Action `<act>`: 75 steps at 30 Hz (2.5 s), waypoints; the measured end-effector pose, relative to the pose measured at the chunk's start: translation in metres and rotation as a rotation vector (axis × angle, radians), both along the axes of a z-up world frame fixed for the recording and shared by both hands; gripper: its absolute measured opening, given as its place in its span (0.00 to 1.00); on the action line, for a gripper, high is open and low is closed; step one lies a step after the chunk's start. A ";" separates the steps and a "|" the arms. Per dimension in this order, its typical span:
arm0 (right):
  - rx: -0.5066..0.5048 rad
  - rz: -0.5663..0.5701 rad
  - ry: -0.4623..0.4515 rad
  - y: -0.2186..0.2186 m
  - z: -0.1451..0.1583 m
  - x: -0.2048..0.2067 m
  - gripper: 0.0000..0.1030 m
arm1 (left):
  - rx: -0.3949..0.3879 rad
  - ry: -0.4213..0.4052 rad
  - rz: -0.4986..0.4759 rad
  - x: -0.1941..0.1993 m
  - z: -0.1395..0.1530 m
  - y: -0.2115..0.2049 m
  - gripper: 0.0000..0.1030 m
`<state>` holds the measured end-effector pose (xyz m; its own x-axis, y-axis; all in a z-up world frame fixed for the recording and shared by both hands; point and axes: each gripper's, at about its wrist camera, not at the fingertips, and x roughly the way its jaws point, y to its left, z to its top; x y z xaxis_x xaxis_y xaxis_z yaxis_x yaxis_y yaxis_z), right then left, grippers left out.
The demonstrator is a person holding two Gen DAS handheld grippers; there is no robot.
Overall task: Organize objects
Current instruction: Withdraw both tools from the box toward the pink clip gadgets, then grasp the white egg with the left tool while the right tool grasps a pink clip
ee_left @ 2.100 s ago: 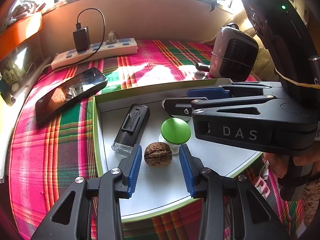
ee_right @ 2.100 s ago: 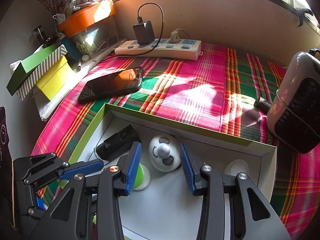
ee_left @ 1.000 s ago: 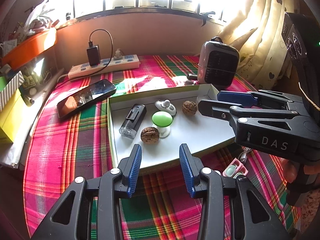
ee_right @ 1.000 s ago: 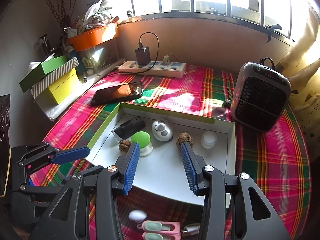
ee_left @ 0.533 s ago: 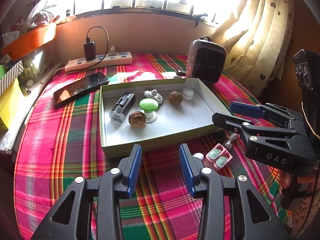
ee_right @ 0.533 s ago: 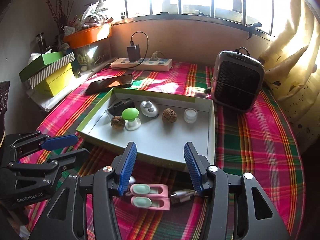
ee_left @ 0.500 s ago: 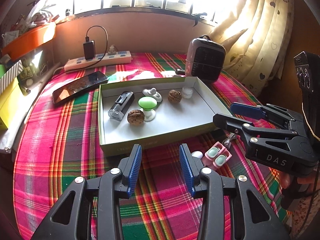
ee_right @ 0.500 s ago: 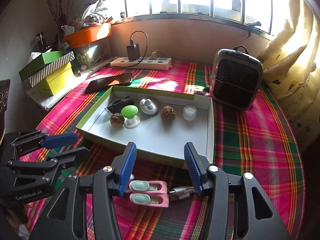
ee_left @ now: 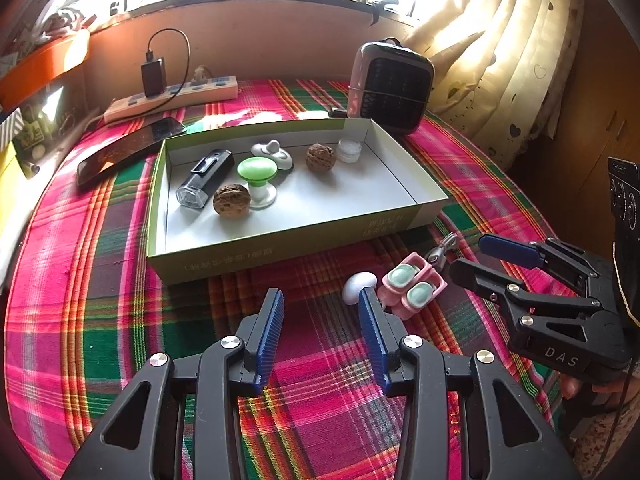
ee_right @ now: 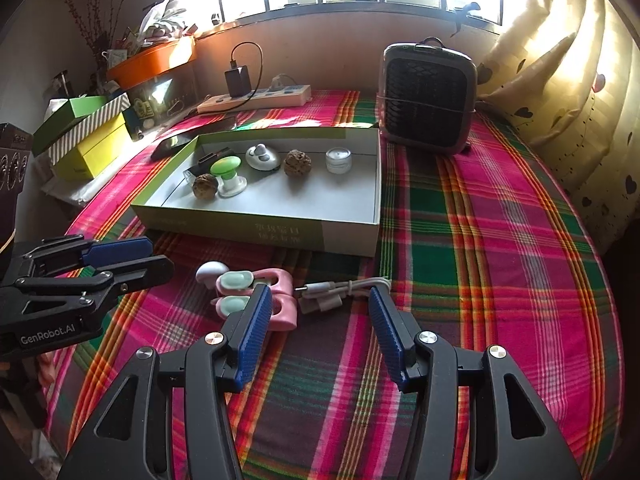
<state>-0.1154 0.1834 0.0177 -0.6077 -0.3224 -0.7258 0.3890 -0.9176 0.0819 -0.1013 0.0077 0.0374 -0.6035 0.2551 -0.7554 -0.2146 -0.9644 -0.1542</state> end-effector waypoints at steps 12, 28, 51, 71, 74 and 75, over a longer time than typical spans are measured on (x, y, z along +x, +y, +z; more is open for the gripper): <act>0.010 0.044 -0.024 -0.028 -0.011 -0.001 0.58 | 0.027 -0.019 -0.001 -0.007 -0.007 -0.009 0.36; 0.016 0.083 -0.072 -0.033 -0.021 0.006 0.58 | 0.077 -0.054 -0.040 -0.021 -0.017 -0.010 0.36; 0.040 0.168 -0.065 -0.042 -0.023 0.006 0.20 | 0.100 -0.060 -0.058 -0.024 -0.013 -0.011 0.36; 0.030 0.047 -0.039 -0.008 -0.019 0.004 0.18 | 0.074 -0.089 -0.134 -0.028 -0.020 0.021 0.37; 0.023 0.046 -0.039 -0.007 -0.019 0.004 0.18 | 0.065 -0.090 -0.136 -0.029 -0.022 0.025 0.37; 0.022 0.048 -0.040 -0.007 -0.019 0.004 0.18 | 0.063 -0.086 -0.133 -0.030 -0.022 0.025 0.37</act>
